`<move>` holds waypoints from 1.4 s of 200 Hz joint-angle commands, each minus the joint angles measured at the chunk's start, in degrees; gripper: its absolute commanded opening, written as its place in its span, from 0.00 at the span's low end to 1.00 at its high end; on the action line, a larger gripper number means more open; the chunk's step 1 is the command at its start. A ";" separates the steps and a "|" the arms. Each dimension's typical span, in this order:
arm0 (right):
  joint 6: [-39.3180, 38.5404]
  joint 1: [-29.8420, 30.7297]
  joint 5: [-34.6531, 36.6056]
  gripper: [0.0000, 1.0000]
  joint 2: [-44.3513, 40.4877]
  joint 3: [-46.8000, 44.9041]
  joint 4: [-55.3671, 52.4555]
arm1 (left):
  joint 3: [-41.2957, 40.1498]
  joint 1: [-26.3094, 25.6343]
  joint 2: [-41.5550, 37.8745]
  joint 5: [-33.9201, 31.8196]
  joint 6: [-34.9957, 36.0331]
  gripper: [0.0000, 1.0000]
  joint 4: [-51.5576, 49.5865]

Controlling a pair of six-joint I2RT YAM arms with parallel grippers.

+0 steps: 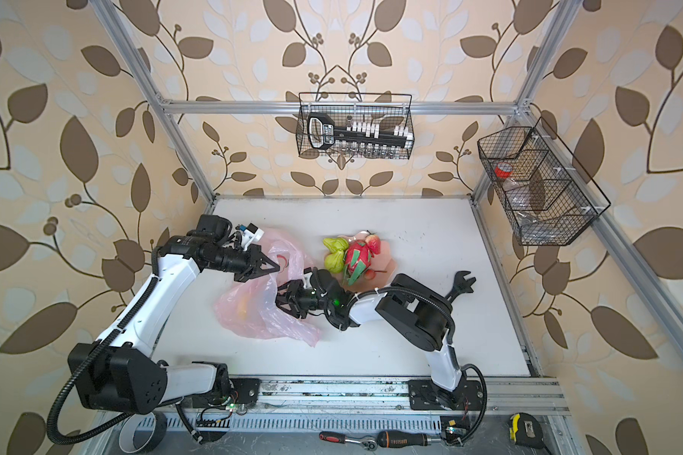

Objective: Place the fruits into the plastic bag
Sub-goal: Place the fruit in the plastic bag.

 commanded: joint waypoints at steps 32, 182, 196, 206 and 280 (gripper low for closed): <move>3.61 2.35 -1.44 0.29 5.94 8.56 -3.89 | -1.23 0.15 -0.92 2.91 -1.28 0.00 2.46; -7.40 -0.16 -0.92 0.69 10.34 19.31 -22.94 | -2.69 -0.09 -1.00 3.30 -1.22 0.00 3.31; -8.62 -0.35 -0.85 0.77 9.79 19.28 -24.42 | -2.68 -0.08 -1.09 3.23 -1.17 0.00 3.31; -9.32 -0.50 -0.77 0.81 9.22 18.94 -25.05 | -2.47 -0.05 -1.09 3.13 -1.20 0.00 3.22; -14.48 -1.80 -1.11 0.91 2.81 16.94 -29.19 | -1.34 -0.03 -0.80 2.18 -0.34 0.00 2.25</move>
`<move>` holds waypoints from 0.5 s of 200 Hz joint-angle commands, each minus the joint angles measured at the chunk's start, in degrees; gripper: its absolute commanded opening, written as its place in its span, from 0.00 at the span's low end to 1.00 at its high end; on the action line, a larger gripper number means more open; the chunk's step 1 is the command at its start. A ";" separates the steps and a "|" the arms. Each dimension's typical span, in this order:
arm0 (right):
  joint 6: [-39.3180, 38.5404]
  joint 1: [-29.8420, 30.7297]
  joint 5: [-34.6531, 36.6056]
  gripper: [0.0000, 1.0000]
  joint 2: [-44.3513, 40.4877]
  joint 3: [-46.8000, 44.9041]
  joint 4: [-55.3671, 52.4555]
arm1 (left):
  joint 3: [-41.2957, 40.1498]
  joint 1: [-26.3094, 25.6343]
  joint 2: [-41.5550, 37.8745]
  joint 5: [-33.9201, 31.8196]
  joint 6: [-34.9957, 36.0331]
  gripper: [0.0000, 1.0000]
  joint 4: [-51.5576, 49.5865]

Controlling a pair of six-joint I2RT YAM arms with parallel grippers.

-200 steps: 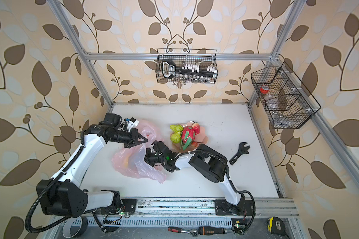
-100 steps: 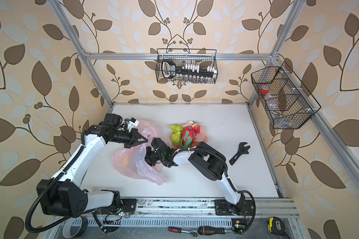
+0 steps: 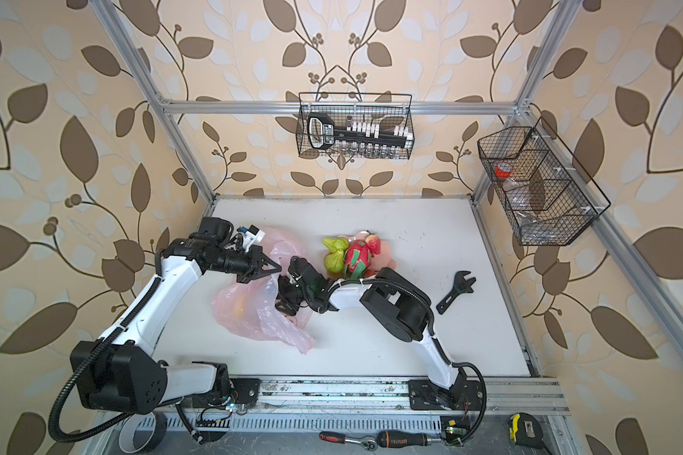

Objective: Place the fruits into the plastic bag
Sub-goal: Place the fruit in the plastic bag.

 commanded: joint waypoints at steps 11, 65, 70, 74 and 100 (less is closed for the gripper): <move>-3.92 -0.63 -0.30 0.92 -6.29 -1.51 -4.21 | 1.26 0.06 -0.74 0.41 1.33 0.00 -0.89; -7.09 -2.03 -0.36 0.94 -14.57 -7.88 -8.57 | 0.97 0.00 -0.48 -0.43 0.97 0.00 -0.10; -7.05 -2.08 -0.49 0.94 -15.08 -8.26 -8.53 | 0.86 0.05 -0.39 -0.43 0.97 0.00 -0.04; -7.17 -2.20 -0.67 0.94 -15.55 -8.66 -8.60 | 0.79 0.08 -0.39 -0.43 0.99 0.00 0.06; -9.04 -2.69 -1.05 0.96 -18.63 -10.66 -11.01 | 0.49 0.00 -0.30 -0.56 0.97 0.00 0.38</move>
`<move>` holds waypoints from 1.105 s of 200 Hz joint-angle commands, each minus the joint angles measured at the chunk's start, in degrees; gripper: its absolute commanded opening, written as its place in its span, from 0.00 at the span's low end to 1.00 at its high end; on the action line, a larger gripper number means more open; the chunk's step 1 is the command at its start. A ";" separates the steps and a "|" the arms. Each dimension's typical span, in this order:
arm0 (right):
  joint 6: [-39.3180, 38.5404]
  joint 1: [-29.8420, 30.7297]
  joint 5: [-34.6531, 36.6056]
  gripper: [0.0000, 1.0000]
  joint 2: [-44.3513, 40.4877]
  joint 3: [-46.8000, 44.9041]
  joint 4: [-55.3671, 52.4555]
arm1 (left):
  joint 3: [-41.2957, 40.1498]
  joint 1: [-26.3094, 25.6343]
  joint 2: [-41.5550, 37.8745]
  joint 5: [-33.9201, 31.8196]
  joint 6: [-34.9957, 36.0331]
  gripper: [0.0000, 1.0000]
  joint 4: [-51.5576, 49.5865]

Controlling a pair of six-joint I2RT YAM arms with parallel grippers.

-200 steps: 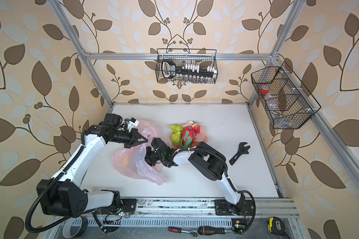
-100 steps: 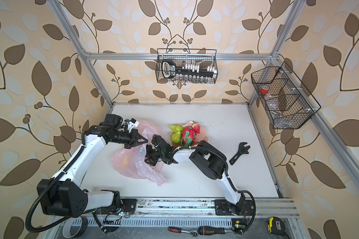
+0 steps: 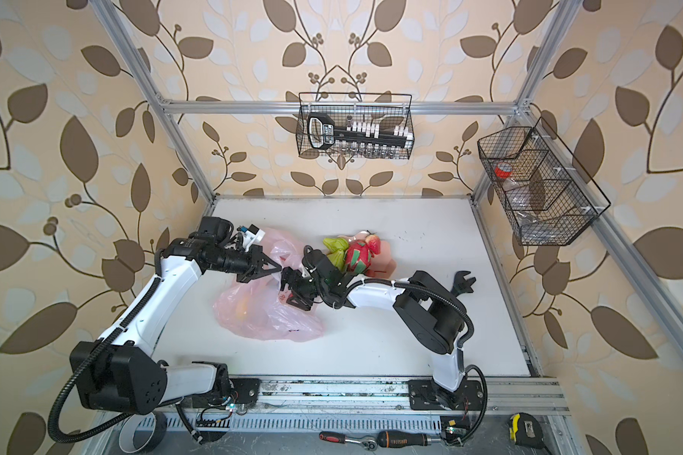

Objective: Place the fruits into the plastic bag
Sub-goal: Place the fruit in the plastic bag.

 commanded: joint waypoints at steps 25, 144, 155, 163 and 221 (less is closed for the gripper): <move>-3.61 -1.23 -0.65 0.97 -5.62 -3.81 -4.41 | -0.16 0.05 0.00 -0.17 0.73 0.00 0.77; -20.57 -7.50 0.16 0.97 -22.38 -7.09 -26.77 | -0.15 0.08 1.01 -0.96 1.24 0.00 0.51; -22.60 -8.84 0.49 0.97 -24.61 -7.08 -29.33 | 0.03 0.05 1.21 -0.89 1.41 0.00 0.34; -24.18 -10.04 0.84 0.97 -26.12 -6.99 -31.58 | 0.11 0.05 1.24 -0.88 1.54 0.00 0.25; -44.34 -23.27 12.23 0.92 -32.65 -3.77 -51.77 | 0.14 0.00 0.92 -0.56 1.94 0.00 -0.27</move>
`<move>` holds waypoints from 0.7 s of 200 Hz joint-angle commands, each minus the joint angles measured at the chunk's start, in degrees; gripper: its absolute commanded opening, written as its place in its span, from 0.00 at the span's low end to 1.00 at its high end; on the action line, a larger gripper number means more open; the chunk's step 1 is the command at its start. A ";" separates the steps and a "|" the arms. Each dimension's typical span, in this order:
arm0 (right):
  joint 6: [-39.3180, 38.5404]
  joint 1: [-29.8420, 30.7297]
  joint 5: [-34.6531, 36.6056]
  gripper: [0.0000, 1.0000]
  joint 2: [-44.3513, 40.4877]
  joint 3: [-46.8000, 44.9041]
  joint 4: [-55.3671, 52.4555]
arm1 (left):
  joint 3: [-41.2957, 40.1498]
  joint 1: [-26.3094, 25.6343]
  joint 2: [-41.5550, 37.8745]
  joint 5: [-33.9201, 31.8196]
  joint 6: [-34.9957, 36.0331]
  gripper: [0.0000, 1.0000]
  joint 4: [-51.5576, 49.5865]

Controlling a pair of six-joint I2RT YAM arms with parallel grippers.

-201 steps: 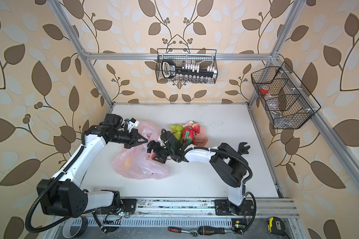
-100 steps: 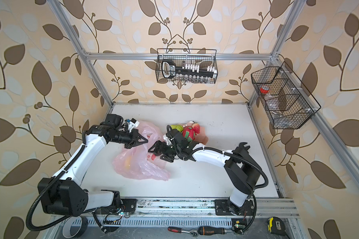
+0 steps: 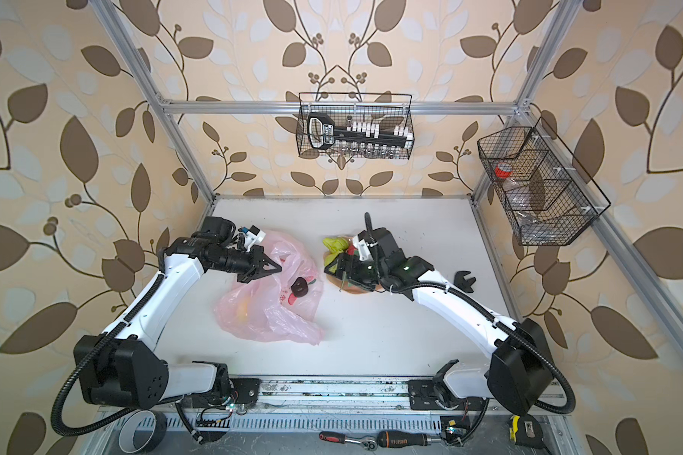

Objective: Place the fruits into the plastic bag
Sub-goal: Place the fruit in the plastic bag, then pick up the fruit from the plate.

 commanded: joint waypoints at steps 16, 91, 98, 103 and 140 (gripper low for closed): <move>-16.86 -6.17 11.26 0.90 -0.13 3.90 -15.96 | 0.34 0.02 -0.62 0.75 1.98 0.00 -0.76; -16.00 -9.83 7.01 0.96 5.56 3.82 -9.54 | 0.15 0.08 -1.24 0.79 2.05 0.00 -1.35; -15.28 -9.83 6.63 0.97 6.62 3.94 -8.27 | 0.03 0.06 -1.24 0.79 2.05 0.00 -1.37; -14.80 -9.90 6.53 0.99 7.38 4.14 -7.61 | 0.07 0.06 -1.32 0.79 2.11 0.00 -1.38; -10.45 -10.41 4.91 1.00 14.57 6.29 -2.49 | -0.27 0.04 -1.76 0.87 2.06 0.00 -1.46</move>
